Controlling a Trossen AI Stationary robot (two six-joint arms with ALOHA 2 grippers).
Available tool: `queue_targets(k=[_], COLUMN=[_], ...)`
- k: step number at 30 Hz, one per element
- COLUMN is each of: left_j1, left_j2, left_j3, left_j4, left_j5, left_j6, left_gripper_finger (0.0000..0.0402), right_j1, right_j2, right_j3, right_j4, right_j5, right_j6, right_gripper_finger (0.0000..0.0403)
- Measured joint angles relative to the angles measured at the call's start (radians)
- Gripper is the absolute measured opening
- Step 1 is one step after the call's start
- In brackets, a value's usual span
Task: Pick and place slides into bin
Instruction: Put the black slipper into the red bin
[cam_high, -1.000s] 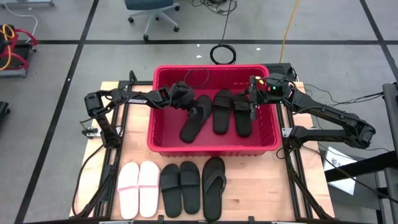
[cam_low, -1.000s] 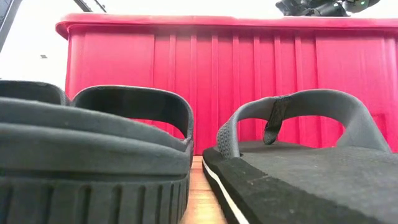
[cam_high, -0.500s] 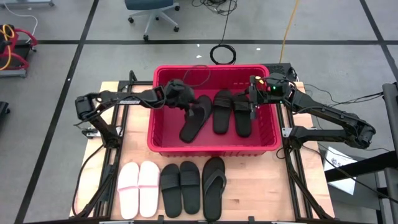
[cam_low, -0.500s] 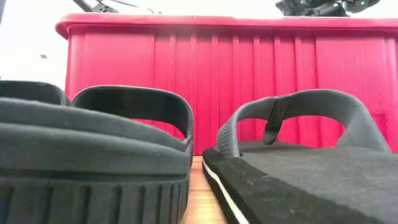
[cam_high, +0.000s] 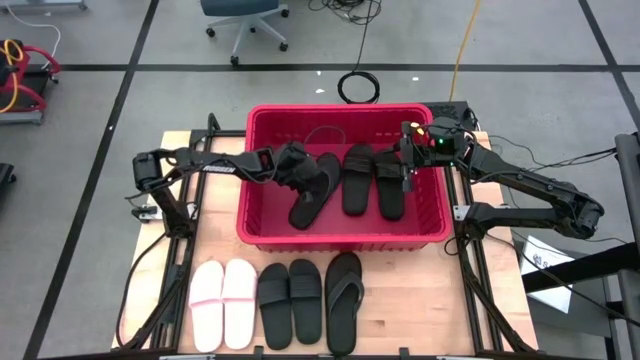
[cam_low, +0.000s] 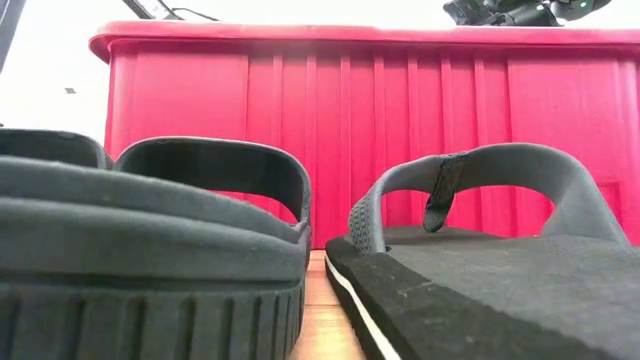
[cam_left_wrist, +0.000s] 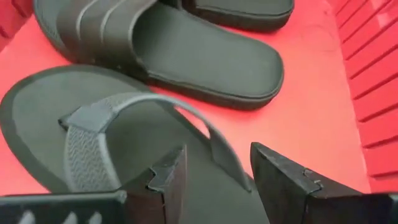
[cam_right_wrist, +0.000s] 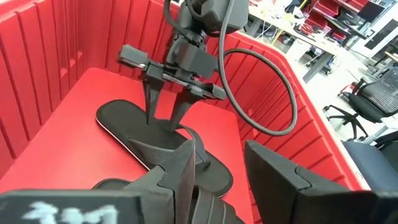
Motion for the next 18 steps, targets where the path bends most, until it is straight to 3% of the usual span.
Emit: queue_targets(k=[9,12,18], left_j1=[-0.003,-0.008,-0.033], left_j2=[0.000,0.000,-0.010], left_j3=[0.068,0.147,0.386], left_j4=[-0.033,-0.138,-0.430], left_j5=[-0.043,-0.057,-0.190], left_j6=[-0.019,0.025,0.088], left_gripper_finger=[0.0172,0.0172,0.0172], right_j1=[0.000,0.000,0.003], right_j2=[0.000,-0.005,-0.057], right_j3=[0.000,0.000,0.000], right_j4=[0.003,0.018,0.050], right_j5=[-0.001,-0.003,-0.007], right_j6=[0.000,0.000,0.010], right_gripper_finger=[0.0130,0.0130,0.0130])
